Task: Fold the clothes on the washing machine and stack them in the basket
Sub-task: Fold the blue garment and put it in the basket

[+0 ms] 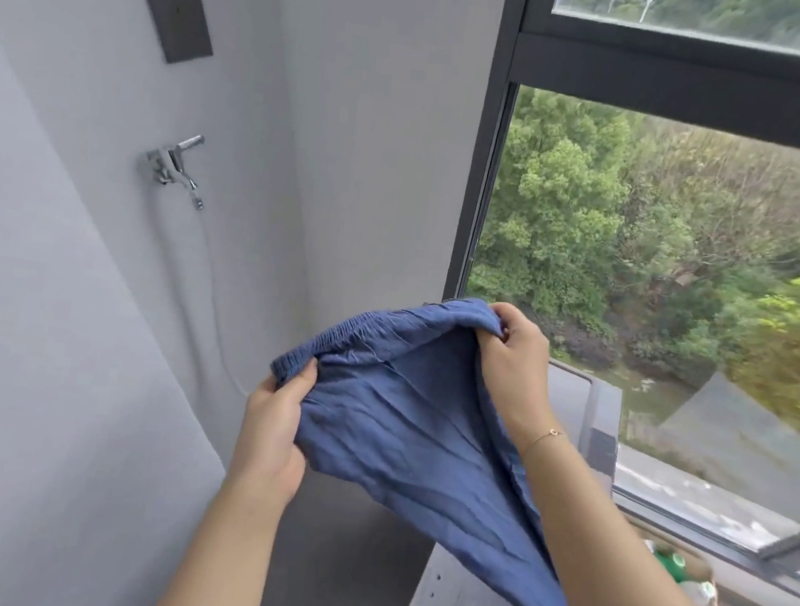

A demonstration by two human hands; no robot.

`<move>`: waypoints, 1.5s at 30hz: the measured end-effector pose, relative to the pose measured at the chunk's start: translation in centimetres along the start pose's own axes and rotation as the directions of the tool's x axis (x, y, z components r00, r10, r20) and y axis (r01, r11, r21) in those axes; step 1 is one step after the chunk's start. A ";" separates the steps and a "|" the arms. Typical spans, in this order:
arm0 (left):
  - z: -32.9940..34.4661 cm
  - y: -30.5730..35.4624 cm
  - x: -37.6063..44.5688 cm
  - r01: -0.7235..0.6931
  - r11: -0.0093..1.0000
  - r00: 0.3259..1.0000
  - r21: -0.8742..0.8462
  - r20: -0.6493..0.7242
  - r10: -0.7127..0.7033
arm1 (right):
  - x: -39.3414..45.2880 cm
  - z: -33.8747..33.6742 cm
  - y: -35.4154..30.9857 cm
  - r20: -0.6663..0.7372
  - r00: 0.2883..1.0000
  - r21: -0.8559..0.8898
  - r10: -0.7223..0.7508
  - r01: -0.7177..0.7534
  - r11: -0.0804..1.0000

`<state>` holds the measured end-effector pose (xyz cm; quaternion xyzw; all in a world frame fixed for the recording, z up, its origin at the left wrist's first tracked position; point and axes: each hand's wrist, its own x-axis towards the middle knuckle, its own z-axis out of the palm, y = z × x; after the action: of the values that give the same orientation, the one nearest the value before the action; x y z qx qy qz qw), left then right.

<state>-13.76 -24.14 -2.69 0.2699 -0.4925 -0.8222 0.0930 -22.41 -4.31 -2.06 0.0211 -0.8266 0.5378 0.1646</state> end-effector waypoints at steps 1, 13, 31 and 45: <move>-1.3 1.0 2.3 0.009 1.000 1.000 -0.008 0.005 -0.009 | 0.8 2.4 -0.9 -0.001 1.000 -0.006 0.000 0.000 1.000; -7.1 -7.8 13.1 0.243 0.861 0.970 0.446 -0.113 -0.215 | -6.4 11.5 7.1 0.211 0.818 -0.185 0.535 -0.504 0.844; -6.8 -14.0 14.0 -0.084 0.662 0.992 0.745 -0.004 0.129 | -16.9 6.2 13.0 0.154 0.830 -0.621 0.536 -0.341 0.706; -8.3 -13.9 8.7 -0.496 0.135 0.867 0.858 0.480 0.136 | -19.1 3.8 12.8 0.151 0.808 -0.491 0.570 -0.439 0.752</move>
<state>-15.06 -27.19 -20.74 0.0331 -0.9466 -0.3205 0.0052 -7.97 -5.04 -20.34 -0.1636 -0.9136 0.3551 -0.1117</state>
